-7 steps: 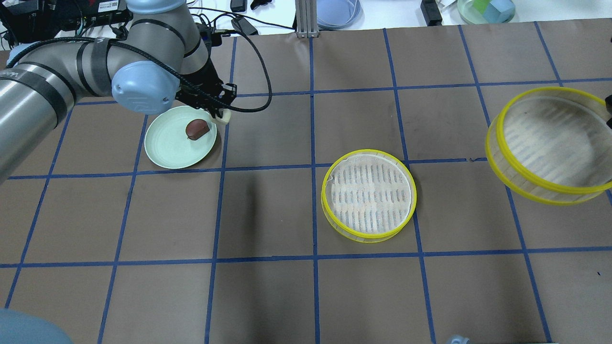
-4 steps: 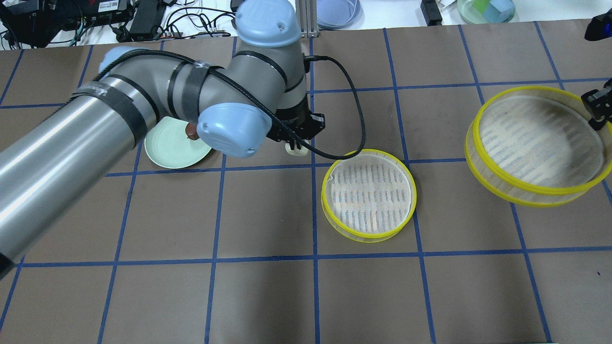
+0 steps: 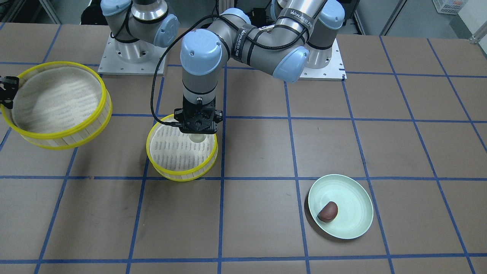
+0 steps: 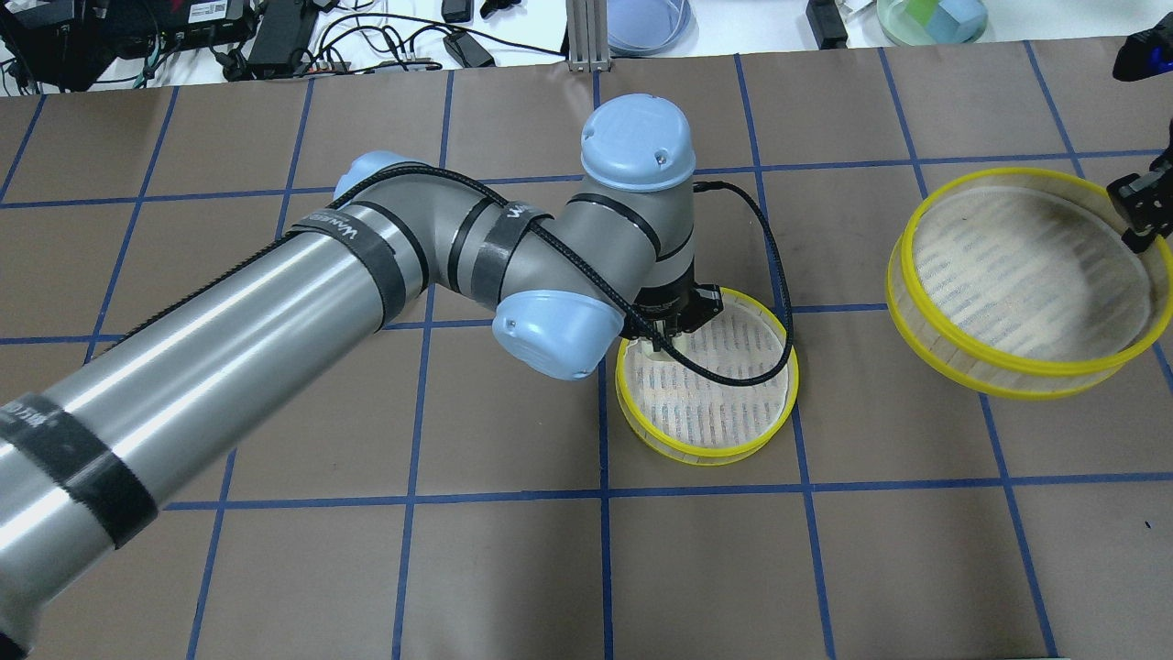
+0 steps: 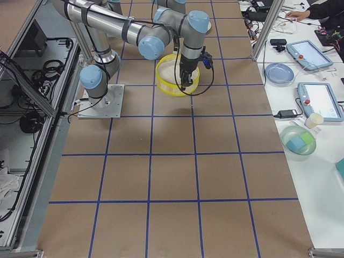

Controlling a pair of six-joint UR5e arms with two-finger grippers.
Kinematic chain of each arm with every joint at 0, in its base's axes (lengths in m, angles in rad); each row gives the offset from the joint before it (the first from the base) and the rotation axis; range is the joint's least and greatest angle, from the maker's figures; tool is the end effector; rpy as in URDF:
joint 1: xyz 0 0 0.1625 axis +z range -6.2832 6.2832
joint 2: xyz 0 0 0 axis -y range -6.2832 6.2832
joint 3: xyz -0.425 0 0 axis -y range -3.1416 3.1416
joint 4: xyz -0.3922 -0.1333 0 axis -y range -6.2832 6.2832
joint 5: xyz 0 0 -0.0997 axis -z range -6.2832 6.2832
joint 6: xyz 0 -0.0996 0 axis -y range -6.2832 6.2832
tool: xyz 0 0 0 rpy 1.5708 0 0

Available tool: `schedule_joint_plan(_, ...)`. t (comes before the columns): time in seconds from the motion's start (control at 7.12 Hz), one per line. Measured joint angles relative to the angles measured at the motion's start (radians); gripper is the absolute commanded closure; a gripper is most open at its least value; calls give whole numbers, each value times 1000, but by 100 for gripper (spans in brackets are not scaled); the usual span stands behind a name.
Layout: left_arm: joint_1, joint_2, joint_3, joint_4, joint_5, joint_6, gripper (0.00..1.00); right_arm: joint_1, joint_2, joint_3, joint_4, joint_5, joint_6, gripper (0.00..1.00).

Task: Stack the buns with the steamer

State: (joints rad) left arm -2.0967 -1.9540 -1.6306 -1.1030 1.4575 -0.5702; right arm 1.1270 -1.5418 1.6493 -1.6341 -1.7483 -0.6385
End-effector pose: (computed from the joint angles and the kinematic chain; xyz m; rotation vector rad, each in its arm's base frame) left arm -0.4339 -0.4596 0.2921 0.0650 -3.0308 -0.0575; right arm -0.1091 -0.4990 0.4429 0.2981 -2.9912 -0.1947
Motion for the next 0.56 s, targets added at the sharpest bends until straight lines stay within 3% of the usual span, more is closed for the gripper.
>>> schedule_joint_plan(0.14,-8,-15,-1,16,0,-2,9,1,0,2,0,5,11,100)
schedule_joint_plan(0.28,-11,-20,-1,23,0,-5,0,3,2,6,1,15,32,100)
schedule_joint_plan(0.56,-11,-20,-1,26,-3,-27,0,50,9,10,3,48,108,100)
